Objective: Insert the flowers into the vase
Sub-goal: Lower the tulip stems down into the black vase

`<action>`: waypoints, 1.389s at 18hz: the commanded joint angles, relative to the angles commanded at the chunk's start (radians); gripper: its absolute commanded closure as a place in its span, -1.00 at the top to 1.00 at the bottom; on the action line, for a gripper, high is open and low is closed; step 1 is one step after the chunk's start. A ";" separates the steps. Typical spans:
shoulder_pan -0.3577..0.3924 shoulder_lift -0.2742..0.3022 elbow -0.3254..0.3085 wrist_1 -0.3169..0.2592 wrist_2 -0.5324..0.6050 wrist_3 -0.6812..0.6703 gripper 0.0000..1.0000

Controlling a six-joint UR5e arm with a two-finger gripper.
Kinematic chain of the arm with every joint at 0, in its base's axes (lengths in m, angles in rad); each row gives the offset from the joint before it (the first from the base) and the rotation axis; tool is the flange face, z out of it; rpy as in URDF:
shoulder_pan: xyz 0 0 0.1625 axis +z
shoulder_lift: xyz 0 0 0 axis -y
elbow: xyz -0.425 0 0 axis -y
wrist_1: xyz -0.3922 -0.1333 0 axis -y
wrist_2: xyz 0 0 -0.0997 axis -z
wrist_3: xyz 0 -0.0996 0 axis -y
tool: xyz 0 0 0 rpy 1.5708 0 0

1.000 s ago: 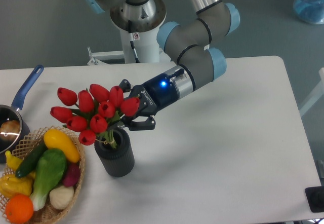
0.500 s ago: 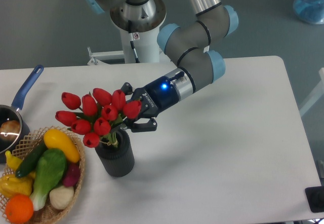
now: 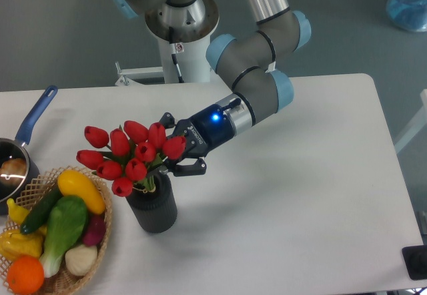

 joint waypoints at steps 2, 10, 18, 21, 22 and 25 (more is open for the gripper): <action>0.000 -0.003 0.000 0.000 -0.002 0.003 -0.29; 0.003 -0.021 -0.009 0.000 0.011 0.043 -0.27; 0.002 -0.031 -0.023 0.000 0.011 0.083 -0.17; 0.003 -0.031 -0.023 0.000 0.011 0.089 -0.08; 0.003 -0.032 -0.023 0.000 0.011 0.098 -0.03; 0.002 -0.035 -0.023 0.000 0.011 0.109 0.01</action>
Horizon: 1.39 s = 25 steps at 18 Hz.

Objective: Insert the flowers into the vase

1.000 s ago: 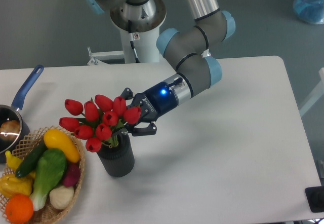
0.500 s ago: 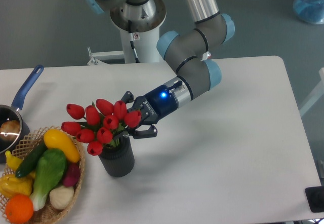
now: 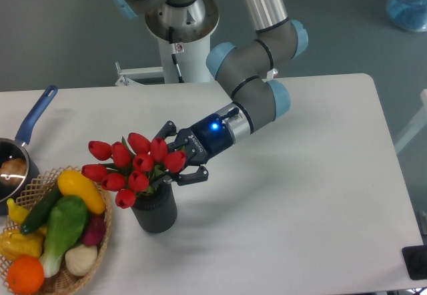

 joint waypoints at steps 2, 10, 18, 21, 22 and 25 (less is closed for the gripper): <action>0.002 -0.005 0.003 0.002 0.000 0.006 0.22; 0.003 -0.009 0.005 0.002 0.000 0.037 0.98; 0.038 0.017 0.002 -0.002 0.161 0.023 1.00; 0.072 0.047 -0.003 -0.003 0.213 0.000 1.00; 0.086 0.058 -0.003 -0.003 0.213 -0.009 1.00; 0.129 0.074 0.011 -0.003 0.264 -0.017 1.00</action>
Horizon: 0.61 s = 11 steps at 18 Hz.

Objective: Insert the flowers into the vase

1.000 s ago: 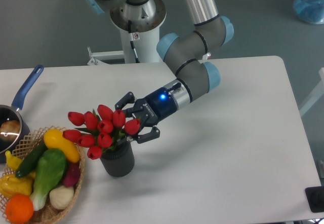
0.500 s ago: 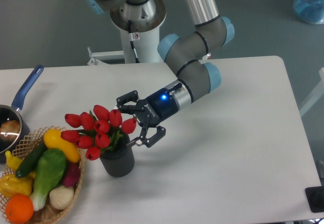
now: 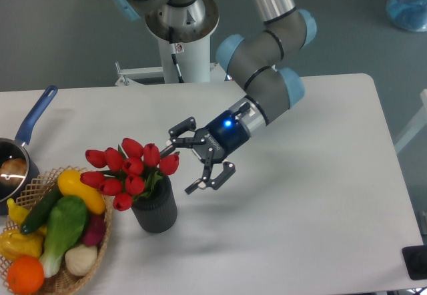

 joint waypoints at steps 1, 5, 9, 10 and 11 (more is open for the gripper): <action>0.008 0.000 0.017 0.000 0.040 -0.003 1.00; 0.038 0.014 0.116 0.000 0.199 -0.086 1.00; 0.090 0.047 0.169 0.003 0.307 -0.159 1.00; 0.109 0.061 0.179 0.002 0.331 -0.164 1.00; 0.121 0.080 0.192 -0.002 0.361 -0.164 1.00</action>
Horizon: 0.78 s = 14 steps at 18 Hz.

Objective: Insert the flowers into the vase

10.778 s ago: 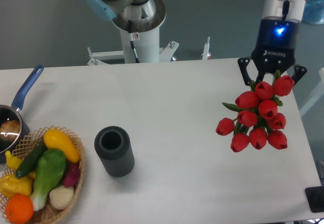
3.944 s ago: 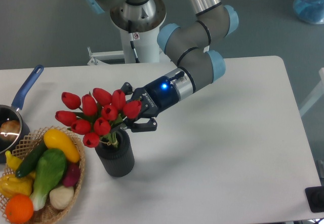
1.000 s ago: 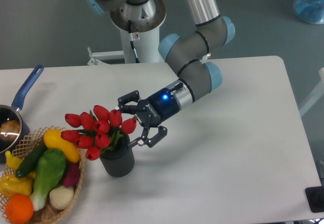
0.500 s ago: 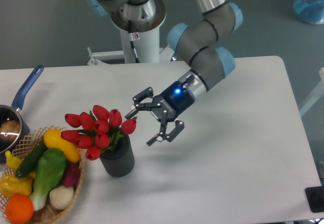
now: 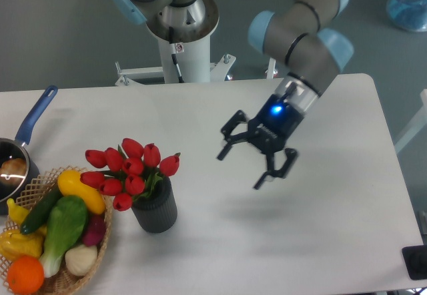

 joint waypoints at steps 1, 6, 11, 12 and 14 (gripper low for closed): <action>0.015 0.024 0.006 -0.002 0.038 -0.002 1.00; 0.092 0.123 0.026 -0.003 0.259 -0.006 1.00; 0.104 0.221 0.028 -0.009 0.609 0.005 1.00; 0.104 0.235 0.026 -0.018 0.652 0.006 1.00; 0.104 0.261 0.020 -0.047 0.735 0.020 1.00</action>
